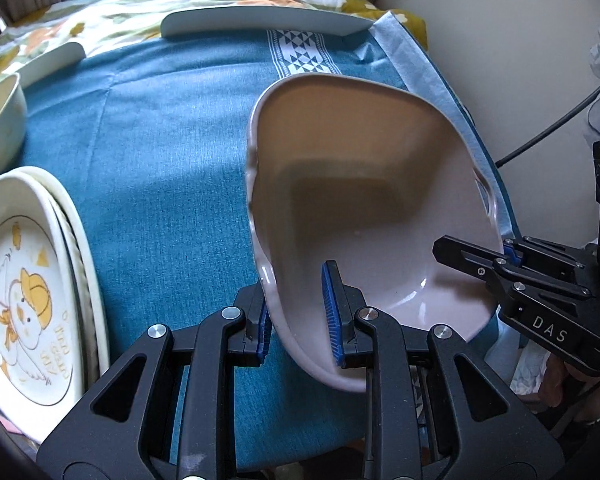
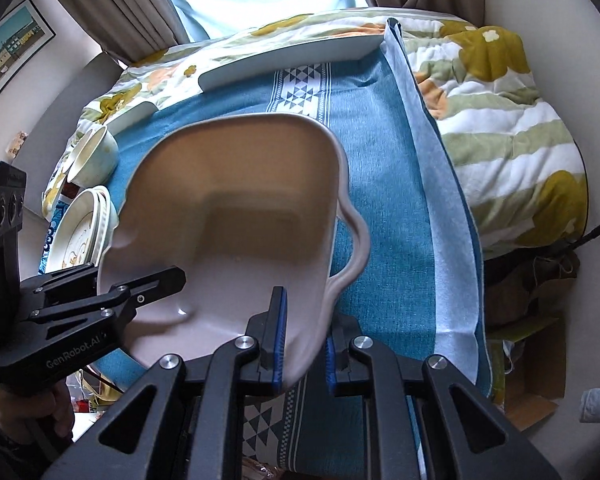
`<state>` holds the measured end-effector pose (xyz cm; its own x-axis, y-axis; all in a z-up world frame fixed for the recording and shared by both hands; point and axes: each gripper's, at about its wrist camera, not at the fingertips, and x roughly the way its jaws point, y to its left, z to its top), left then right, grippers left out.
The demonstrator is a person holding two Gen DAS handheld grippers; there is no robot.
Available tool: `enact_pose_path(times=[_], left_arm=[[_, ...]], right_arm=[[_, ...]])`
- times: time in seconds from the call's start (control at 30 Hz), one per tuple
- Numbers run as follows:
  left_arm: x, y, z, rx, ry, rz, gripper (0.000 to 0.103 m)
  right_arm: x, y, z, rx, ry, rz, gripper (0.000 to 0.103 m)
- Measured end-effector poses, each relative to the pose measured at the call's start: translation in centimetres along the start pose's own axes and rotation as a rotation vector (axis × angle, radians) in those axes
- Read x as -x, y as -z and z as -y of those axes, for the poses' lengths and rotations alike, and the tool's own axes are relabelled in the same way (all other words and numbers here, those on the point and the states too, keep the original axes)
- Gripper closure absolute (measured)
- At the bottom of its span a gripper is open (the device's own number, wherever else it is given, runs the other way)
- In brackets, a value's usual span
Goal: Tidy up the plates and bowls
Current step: 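Lift the pink bowl with both grippers, lower it onto the tablecloth, open, then move both grippers to the large cream bowl and grasp its rim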
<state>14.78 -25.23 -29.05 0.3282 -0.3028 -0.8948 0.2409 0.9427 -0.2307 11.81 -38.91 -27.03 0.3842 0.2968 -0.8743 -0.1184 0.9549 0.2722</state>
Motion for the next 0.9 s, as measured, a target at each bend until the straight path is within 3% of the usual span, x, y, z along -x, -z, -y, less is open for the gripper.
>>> enact_pose_path(times=[0.5,0.57,0.63,0.7,0.77,0.8,0.83,0.9], left_arm=[[0.9,-0.5,-0.1,-0.014,-0.014,-0.005,0.08],[1.1,-0.5,-0.2,-0.013,-0.011,0.003,0.065],[1.4,-0.6,-0.2,-0.008,0.001,0.016,0.02],[1.7,-0.8,-0.3,-0.002,0.006,0.02,0.011],[2.0,-0.9,-0.3,0.004,0.005,0.023,0.011],[2.3,-0.9,-0.4,0.007,0.004,0.027,0.011],[2.7,-0.9,-0.4,0.011,0.004,0.033,0.011],[3.7,-0.8,-0.5,0.016,-0.005,0.042,0.011]], right_arm=[[-0.4,-0.3,0.4,0.019,0.007,-0.008,0.088],[-0.3,-0.3,0.4,0.018,0.008,-0.004,0.088],[-0.1,-0.3,0.6,0.021,0.015,0.0,0.088],[0.3,-0.3,0.8,0.026,0.018,0.005,0.088],[0.7,-0.1,0.8,0.035,0.022,0.013,0.08],[1.1,0.1,0.9,0.041,0.027,0.02,0.065],[1.5,0.3,0.9,0.049,0.03,0.031,0.042],[2.4,0.5,0.9,0.054,0.028,0.052,0.02]])
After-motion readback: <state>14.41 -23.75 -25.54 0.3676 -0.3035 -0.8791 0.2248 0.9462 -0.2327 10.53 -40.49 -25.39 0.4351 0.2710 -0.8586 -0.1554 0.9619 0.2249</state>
